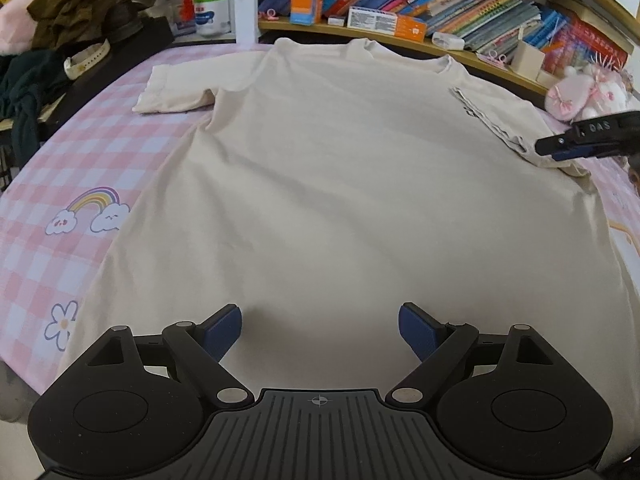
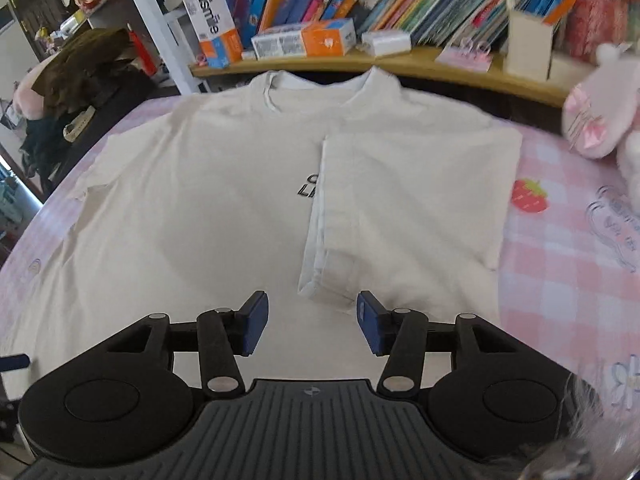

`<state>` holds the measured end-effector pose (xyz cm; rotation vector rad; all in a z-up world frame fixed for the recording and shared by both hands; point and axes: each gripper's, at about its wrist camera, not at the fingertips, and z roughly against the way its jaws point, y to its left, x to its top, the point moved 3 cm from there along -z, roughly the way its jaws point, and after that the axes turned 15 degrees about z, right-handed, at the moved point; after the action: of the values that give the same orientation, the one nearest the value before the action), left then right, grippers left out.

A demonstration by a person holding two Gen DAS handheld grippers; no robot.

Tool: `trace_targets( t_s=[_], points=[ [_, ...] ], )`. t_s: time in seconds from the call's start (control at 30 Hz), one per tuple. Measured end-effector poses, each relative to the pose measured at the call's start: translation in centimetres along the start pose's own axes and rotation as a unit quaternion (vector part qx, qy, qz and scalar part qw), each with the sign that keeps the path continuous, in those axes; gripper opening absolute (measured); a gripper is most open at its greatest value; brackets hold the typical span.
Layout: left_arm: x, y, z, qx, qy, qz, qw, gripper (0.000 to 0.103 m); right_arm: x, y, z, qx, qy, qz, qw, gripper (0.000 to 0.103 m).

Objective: Fold clothes
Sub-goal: 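Press the folded sleeve flat with the right gripper and open it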

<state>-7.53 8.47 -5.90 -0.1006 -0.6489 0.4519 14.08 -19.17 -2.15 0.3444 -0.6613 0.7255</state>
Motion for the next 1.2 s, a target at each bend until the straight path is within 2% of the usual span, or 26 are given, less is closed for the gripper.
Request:
trace_targets(
  t_s=[0.13,0.2,0.33,0.47,0.53,0.63,0.7,0.73,0.83,0.93,1.0,1.07,1.2],
  points=[
    [0.2,-0.1,-0.2,-0.002,-0.001,0.002,1.0000,0.088,0.3,0.6,0.4,-0.026,-0.041,-0.015,0.999,0.048],
    [0.3,-0.2,-0.2,-0.003,-0.002,0.002,1.0000,0.088,0.4,0.9,-0.5,-0.029,-0.042,-0.014,0.999,0.048],
    [0.2,-0.7,-0.1,-0.005,-0.003,-0.004,1.0000,0.088,-0.3,1.5,-2.1,-0.004,-0.016,-0.019,1.000,0.051],
    [0.1,-1.3,-0.2,-0.008,-0.004,-0.006,0.9999,0.088,-0.3,2.0,-0.9,0.044,-0.038,-0.023,0.998,0.052],
    [0.0,-1.7,-0.2,-0.008,-0.007,-0.008,0.9999,0.088,0.0,2.0,-0.5,0.003,-0.046,-0.012,0.999,0.051],
    [-0.2,-2.4,-0.1,-0.010,-0.007,-0.016,0.9998,0.088,0.9,1.6,-1.0,-0.062,-0.043,0.009,0.997,0.039],
    [-0.5,-2.9,0.1,-0.008,-0.006,-0.026,0.9996,0.088,1.4,1.1,-2.3,-0.070,-0.023,0.010,0.997,0.030],
    [-0.6,-3.2,0.2,-0.007,-0.007,-0.033,0.9994,0.088,1.4,1.0,-3.1,-0.074,-0.009,0.012,0.997,0.021],
    [-1.2,-3.5,1.1,-0.001,-0.015,-0.050,0.9986,0.088,1.4,1.2,-3.5,-0.087,-0.019,0.008,0.996,0.007],
    [-1.5,-3.2,1.5,0.006,-0.016,-0.049,0.9986,0.088,1.0,1.8,-2.5,-0.081,-0.046,-0.004,0.996,0.007],
    [-1.5,-2.9,1.5,0.009,-0.012,-0.040,0.9991,0.088,0.6,2.2,-3.4,-0.079,-0.022,0.008,0.997,0.012],
    [-1.1,-2.7,1.6,0.009,-0.015,-0.031,0.9994,0.088,0.5,2.3,-3.5,-0.080,-0.018,0.012,0.997,0.042],
    [-0.4,-2.8,1.4,0.005,-0.018,-0.018,0.9997,0.088,-0.1,2.2,-2.0,-0.054,-0.026,-0.016,0.998,0.042]
  ],
)
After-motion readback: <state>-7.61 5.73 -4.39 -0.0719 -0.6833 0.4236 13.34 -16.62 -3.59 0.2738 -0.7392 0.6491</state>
